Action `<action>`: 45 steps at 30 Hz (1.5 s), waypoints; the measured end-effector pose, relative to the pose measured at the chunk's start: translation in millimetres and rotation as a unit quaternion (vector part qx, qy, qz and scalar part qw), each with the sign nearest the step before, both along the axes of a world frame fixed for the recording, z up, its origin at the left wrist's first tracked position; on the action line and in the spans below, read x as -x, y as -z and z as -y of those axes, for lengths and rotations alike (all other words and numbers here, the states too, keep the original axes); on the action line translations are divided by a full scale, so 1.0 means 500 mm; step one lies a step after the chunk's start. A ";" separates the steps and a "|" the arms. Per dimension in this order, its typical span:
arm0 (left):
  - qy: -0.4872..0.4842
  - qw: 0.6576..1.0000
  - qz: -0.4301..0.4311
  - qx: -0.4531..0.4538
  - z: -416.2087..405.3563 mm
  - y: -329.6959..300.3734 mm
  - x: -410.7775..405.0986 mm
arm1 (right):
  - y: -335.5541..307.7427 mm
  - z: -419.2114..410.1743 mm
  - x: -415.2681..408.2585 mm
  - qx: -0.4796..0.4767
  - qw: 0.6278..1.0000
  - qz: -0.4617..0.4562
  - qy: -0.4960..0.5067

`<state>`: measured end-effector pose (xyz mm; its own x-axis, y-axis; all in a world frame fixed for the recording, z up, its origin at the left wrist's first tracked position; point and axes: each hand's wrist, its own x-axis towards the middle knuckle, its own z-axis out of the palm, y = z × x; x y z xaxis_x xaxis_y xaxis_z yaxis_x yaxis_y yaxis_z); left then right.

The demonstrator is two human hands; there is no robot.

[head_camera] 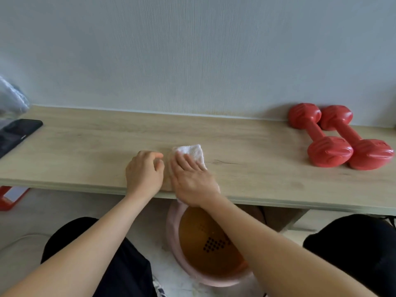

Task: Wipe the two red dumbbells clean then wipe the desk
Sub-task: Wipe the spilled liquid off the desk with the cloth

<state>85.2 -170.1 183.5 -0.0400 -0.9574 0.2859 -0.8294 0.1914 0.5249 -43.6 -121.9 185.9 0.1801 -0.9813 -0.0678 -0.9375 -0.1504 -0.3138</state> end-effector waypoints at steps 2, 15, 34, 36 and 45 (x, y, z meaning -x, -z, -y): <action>-0.010 0.999 0.030 0.003 0.002 0.004 -0.025 | -0.012 0.012 0.022 -0.042 0.998 0.032 -0.026; -0.058 0.996 0.062 0.026 0.047 0.044 -0.116 | 0.002 0.042 -0.105 0.017 0.999 -0.020 0.040; -0.049 0.998 -0.012 0.031 0.064 0.042 -0.191 | -0.012 0.105 -0.095 0.014 0.993 0.035 -0.108; -0.054 0.998 -0.008 0.036 0.072 0.039 -0.202 | -0.011 0.090 -0.069 0.010 0.987 0.071 -0.145; -0.062 0.996 0.000 0.070 0.082 0.053 -0.206 | -0.017 0.243 -0.046 0.008 1.000 0.013 -0.002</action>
